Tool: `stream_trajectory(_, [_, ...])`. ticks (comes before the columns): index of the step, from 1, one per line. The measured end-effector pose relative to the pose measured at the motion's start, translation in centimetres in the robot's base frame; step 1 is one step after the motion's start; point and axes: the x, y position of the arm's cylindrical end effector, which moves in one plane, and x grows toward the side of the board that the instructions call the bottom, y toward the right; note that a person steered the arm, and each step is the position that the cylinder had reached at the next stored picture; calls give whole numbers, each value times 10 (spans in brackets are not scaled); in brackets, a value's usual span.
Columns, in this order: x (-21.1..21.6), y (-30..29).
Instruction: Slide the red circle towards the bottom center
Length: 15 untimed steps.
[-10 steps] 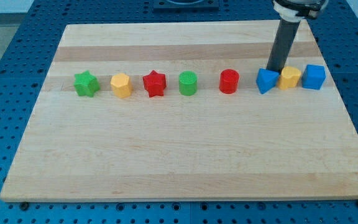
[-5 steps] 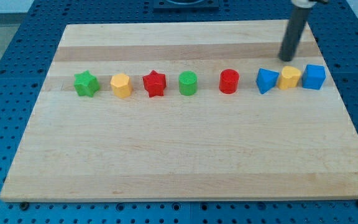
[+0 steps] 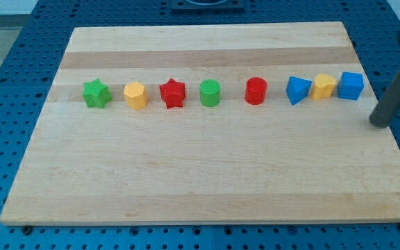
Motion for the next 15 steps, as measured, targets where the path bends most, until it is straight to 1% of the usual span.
stream_trajectory(1, [4,-55])
stream_trajectory(2, [-16,-98])
stream_trajectory(4, [-87,-162])
stream_trajectory(5, [-102,-183])
stream_trajectory(7, [-108,-184])
stream_trajectory(8, [-124,-186])
stream_trajectory(10, [-138,-217])
stream_trajectory(12, [-26,-215])
stream_trajectory(13, [-37,-215])
stream_trajectory(14, [-98,-215])
stream_trajectory(15, [-140,-192])
